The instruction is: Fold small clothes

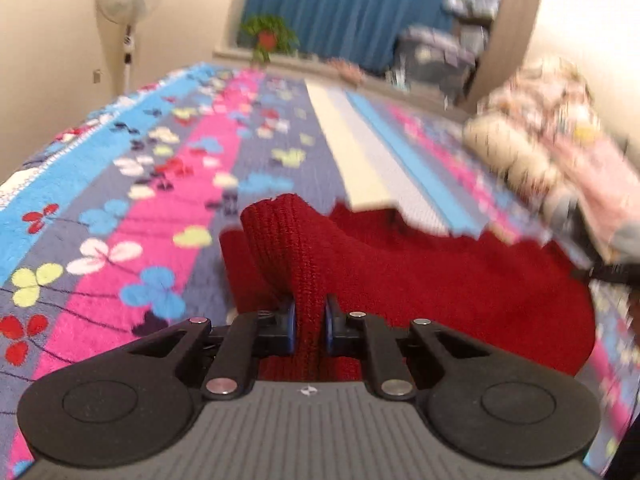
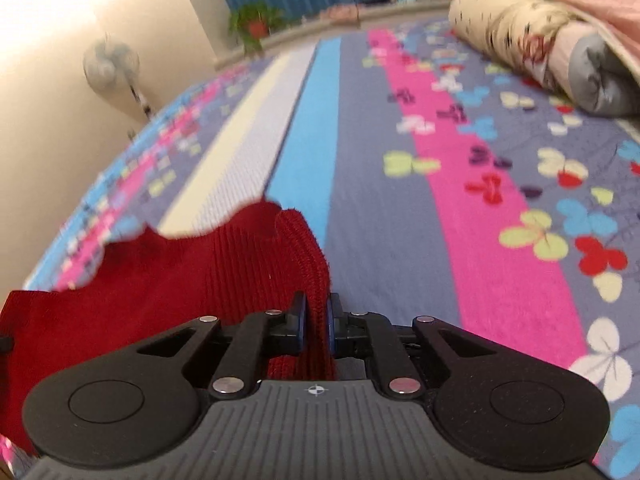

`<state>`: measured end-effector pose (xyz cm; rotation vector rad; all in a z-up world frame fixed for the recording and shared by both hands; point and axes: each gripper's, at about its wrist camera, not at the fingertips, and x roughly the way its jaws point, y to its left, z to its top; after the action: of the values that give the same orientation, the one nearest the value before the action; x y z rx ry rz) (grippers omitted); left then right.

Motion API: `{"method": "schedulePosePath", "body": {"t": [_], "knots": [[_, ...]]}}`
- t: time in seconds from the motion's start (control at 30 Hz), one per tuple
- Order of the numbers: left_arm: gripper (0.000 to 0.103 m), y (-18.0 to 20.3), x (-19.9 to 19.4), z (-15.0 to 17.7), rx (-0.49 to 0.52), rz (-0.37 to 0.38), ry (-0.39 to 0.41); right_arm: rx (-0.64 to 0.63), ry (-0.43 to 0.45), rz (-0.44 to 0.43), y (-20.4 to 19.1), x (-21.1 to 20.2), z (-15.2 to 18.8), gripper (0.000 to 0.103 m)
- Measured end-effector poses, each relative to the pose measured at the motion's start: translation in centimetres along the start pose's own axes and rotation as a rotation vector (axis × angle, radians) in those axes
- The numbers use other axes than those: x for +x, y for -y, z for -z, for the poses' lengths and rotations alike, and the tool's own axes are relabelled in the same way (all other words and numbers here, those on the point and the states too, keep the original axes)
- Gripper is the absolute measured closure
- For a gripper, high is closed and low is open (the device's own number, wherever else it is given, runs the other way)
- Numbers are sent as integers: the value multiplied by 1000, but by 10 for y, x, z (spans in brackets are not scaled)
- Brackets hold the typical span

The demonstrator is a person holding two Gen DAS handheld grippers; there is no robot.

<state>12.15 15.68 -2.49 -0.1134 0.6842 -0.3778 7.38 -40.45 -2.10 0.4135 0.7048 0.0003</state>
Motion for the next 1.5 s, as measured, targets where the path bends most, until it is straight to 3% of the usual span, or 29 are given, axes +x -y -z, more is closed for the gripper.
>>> {"method": "schedulePosePath", "body": {"t": [0.13, 0.23, 0.27, 0.33, 0.4, 0.43, 0.5, 0.53, 0.6, 0.63, 0.7, 0.73, 0.77, 0.9, 0.97, 1.03, 1.1, 1.17, 1.3, 1.37, 1.43, 1.5], "knots": [[89, 4, -24, -10, 2, -40, 162, -72, 172, -5, -13, -20, -5, 96], [90, 20, -40, -13, 71, -144, 290, -82, 341, 11, -19, -38, -8, 98], [90, 25, -39, -14, 94, -191, 315, -88, 394, 25, -20, -41, -9, 103], [90, 28, -34, -16, 101, -254, 330, -110, 509, 132, -22, -48, -13, 103], [90, 27, -22, -17, 110, -293, 293, -28, 537, 116, -6, -47, -22, 103], [87, 25, -6, -16, 116, -320, 223, 4, 483, 80, 3, -37, -28, 103], [86, 10, 29, -12, 59, -318, -5, 28, 345, 81, 12, -10, -29, 103], [86, 5, 37, -11, 37, -324, -66, 48, 293, 86, 15, 0, -28, 99], [80, -4, 38, -12, -26, -279, -80, 93, 163, -4, 22, 20, -26, 99], [62, -10, 36, -14, -84, -240, -77, 114, 118, -45, 23, 27, -24, 92], [41, -21, 37, -16, -175, -198, -96, 128, 68, -97, 24, 36, -22, 64], [41, -24, 39, -17, -203, -187, -114, 121, 52, -110, 23, 38, -22, 42], [41, -25, 43, -17, -214, -192, -133, 117, 34, -118, 21, 41, -21, 32], [41, -28, 50, -11, -188, -239, -187, 78, -46, -157, 7, 57, -15, 40], [41, -36, 52, -5, -171, -250, -191, 23, -71, -172, -12, 54, -6, 57], [41, -34, 52, -5, -161, -250, -195, -35, -72, -177, -25, 52, 0, 69], [41, -35, 55, -4, -151, -254, -197, -69, -71, -169, -32, 52, 4, 73], [41, -34, 56, -4, -145, -258, -201, -83, -59, -158, -35, 48, 6, 89], [41, -32, 55, -5, -152, -245, -192, 17, 84, -111, -23, 24, -7, 92], [41, -31, 53, -6, -157, -227, -180, 69, 112, -77, -14, 16, -11, 92], [41, -29, 52, -7, -156, -210, -174, 28, 27, -10, -14, 31, -5, 92], [41, -27, 52, -6, -155, -202, -183, 86, -86, 41, -3, 50, 5, 90]]}}
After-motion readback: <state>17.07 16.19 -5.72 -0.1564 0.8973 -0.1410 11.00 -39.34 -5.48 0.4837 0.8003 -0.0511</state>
